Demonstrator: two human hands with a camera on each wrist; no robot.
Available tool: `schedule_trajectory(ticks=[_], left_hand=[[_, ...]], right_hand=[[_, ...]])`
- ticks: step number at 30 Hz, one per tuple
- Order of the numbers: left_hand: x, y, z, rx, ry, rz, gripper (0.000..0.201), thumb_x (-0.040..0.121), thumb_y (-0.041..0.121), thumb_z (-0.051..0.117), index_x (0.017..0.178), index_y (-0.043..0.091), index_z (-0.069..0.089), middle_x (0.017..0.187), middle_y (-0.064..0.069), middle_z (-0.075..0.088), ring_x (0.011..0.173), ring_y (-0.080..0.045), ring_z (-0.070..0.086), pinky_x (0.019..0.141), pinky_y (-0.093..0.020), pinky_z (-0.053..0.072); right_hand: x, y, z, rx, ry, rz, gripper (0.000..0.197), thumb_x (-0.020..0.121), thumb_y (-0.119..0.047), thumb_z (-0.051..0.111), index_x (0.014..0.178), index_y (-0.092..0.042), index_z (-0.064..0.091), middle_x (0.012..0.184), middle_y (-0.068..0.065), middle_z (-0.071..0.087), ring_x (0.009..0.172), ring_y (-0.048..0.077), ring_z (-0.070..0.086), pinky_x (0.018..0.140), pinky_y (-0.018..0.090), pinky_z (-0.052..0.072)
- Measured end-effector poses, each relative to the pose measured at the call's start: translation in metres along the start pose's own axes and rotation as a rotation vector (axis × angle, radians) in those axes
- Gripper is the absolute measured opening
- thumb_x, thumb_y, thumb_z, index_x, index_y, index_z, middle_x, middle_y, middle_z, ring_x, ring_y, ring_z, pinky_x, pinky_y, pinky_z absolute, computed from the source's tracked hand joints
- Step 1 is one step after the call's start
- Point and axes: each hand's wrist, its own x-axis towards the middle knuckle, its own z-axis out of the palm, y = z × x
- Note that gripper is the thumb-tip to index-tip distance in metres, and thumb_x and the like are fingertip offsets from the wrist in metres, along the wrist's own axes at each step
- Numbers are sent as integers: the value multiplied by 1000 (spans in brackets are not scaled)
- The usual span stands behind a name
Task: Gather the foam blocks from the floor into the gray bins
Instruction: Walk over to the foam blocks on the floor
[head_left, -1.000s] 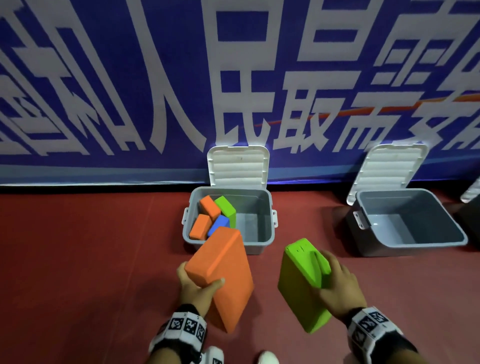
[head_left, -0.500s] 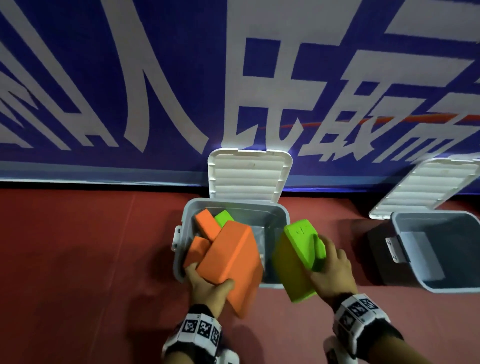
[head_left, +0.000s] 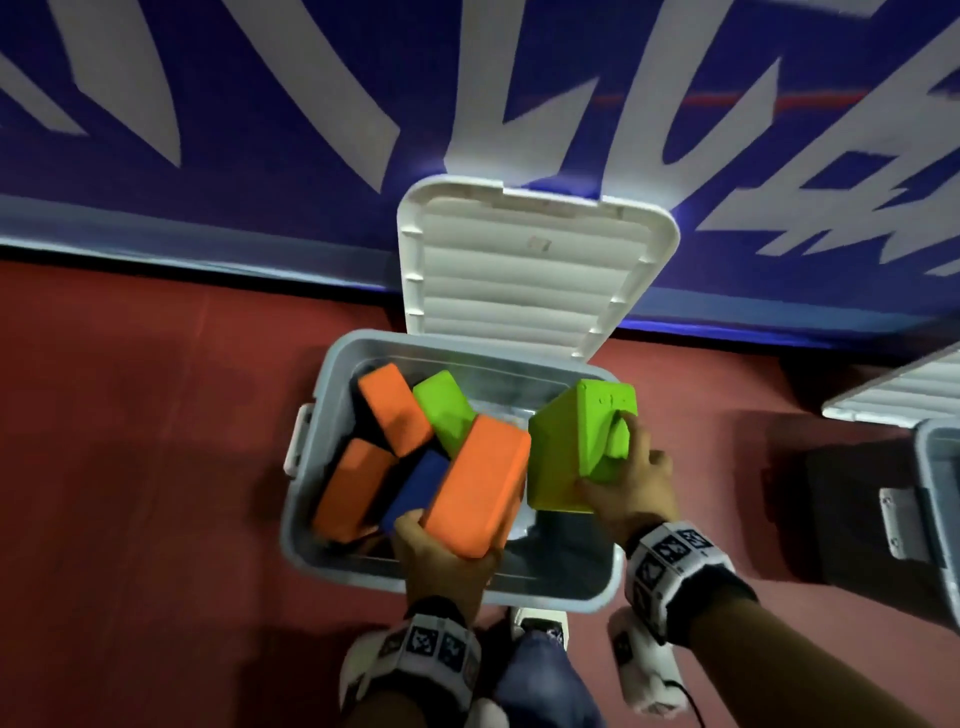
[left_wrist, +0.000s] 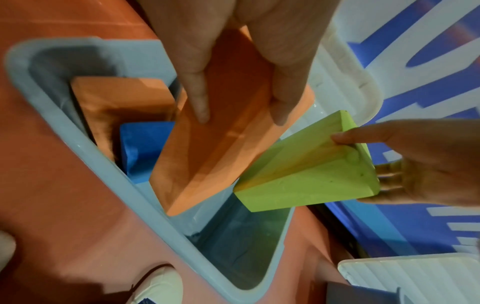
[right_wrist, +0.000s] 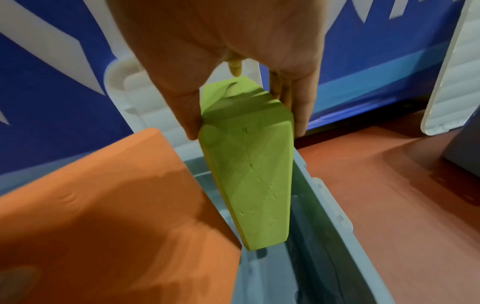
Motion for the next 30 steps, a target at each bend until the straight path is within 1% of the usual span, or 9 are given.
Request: schedule_trajectory(ticks=[3,6,9,12,16,18,20,25,30], left_hand=[[22,-21,28,20,21,-10,76,43,1,87,101,14,39,106,-15,49,84,-24,51,75,-38,47],[48,-44,53,80,13,-16,74,43,1,86,99,14,39,102,-12,49,84,-25,51,77,-41,49],[69,-67,71,158,-7,-33,80,43,8,87,106,13,38,108,-8,46,89,-25,52,75,-33,44],[76,-86,85,293,-39,-104,83,51,10,88,117,9,37,116,-7,40,90,-21,46,77,-26,37],[83,-104,86,549,-47,-291,91,53,26,89,121,13,31,125,-11,37,109,-35,50,87,-44,45],[88,-113,81,697,-53,-322,94,52,36,89,122,13,30,128,-11,35,117,-34,44,91,-44,43],[89,-119,77,777,-62,-338,100,50,44,88,124,14,28,131,-10,33,122,-33,39,96,-43,40],[95,-114,82,743,-72,-304,112,50,52,85,138,23,21,137,-12,25,127,-36,29,99,-45,36],[96,-100,77,707,-8,-212,97,60,35,86,137,18,28,139,-15,25,124,-37,30,96,-45,37]], right_hand=[[37,15,28,-10,-16,51,96,76,-29,74,148,-37,12,125,19,34,105,39,54,94,35,43],[74,31,57,-52,-16,35,94,75,-35,74,146,-43,12,121,16,31,101,40,56,95,39,47],[104,44,81,-103,-28,17,89,77,-38,72,144,-44,14,123,17,28,103,42,54,97,43,46],[126,56,99,-180,-19,30,81,82,-36,68,146,-38,18,128,18,29,108,41,52,97,42,43],[144,73,123,-177,-25,-1,66,84,-35,66,138,-31,29,125,16,29,101,43,56,92,43,47],[147,79,132,-223,-34,-23,60,85,-39,65,133,-29,32,123,15,30,101,42,55,88,43,46],[148,83,135,-299,-54,-10,59,85,-46,63,131,-29,32,126,14,30,109,38,50,87,42,45],[146,86,131,-378,-68,-12,58,85,-54,56,134,-28,34,145,9,18,127,33,35,95,43,41],[135,83,107,-393,-43,-84,53,88,-44,55,133,-23,38,139,9,25,122,33,38,90,42,42]])
